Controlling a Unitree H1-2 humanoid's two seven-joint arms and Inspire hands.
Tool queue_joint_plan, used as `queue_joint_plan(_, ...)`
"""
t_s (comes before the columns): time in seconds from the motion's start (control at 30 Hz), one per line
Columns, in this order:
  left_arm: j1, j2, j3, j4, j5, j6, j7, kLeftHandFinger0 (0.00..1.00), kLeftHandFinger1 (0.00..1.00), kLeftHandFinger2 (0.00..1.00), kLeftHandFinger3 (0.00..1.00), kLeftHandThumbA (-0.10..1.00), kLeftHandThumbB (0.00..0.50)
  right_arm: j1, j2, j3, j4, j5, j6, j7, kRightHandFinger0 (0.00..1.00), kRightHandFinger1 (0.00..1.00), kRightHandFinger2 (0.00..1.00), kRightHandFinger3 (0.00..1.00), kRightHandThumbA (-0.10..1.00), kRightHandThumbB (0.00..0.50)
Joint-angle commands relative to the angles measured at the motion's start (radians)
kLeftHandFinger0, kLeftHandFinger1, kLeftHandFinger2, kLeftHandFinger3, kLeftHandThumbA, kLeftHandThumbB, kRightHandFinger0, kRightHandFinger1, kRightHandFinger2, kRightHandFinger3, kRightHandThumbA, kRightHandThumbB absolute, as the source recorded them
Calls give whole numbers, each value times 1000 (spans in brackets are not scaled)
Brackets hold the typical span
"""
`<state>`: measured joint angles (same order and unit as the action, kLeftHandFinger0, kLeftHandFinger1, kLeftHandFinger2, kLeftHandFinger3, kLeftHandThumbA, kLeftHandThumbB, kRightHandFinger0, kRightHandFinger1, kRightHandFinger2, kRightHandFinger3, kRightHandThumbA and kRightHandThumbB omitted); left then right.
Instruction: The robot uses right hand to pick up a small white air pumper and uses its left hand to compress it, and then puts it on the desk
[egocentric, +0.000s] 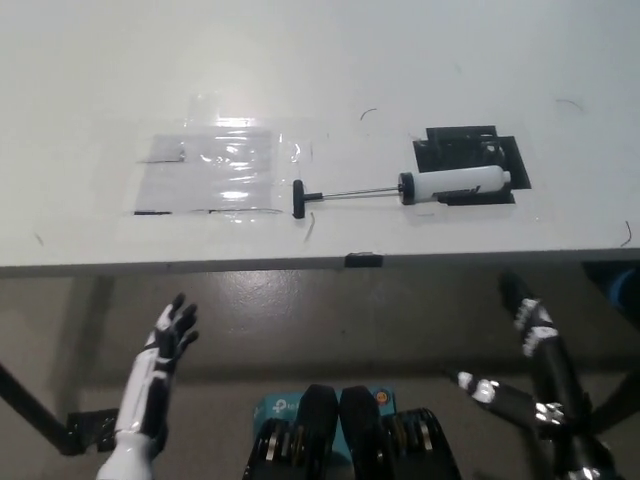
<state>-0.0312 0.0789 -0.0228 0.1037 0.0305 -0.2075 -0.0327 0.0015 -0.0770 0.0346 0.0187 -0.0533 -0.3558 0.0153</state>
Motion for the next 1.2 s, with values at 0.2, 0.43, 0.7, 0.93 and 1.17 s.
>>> queue_joint_plan(0.2, -46, 7, -31, -18, 20, -18, -19, 1000, 1000, 1000, 1000, 1000, 102, -203, -105, -103, -262, -135, 127, -3, 1000, 1000, 1000, 1000, 899, 184)
queue_joint_plan(0.43, -45, 11, -32, -38, 22, -5, -22, 1000, 1000, 1000, 1000, 1000, 104, -553, -314, 20, -157, -189, 464, 235, 1000, 1000, 1000, 1000, 888, 249)
queue_joint_plan(0.7, -24, 15, -20, -58, 4, 12, -27, 1000, 1000, 1000, 1000, 1000, 98, -940, -360, 244, 316, -278, 533, 408, 1000, 1000, 1000, 1000, 950, 372)
queue_joint_plan(0.93, -6, 32, -7, -60, -11, -5, -33, 1000, 1000, 1000, 1000, 1000, 85, -1125, -294, 347, 699, -313, 512, 385, 1000, 1000, 1000, 1000, 938, 428)
queue_joint_plan(1.17, 1, 41, 1, -75, 5, 15, -26, 1000, 1000, 1000, 1000, 1000, 109, -1239, -231, 383, 956, -276, 494, 430, 1000, 1000, 1000, 1000, 885, 391)
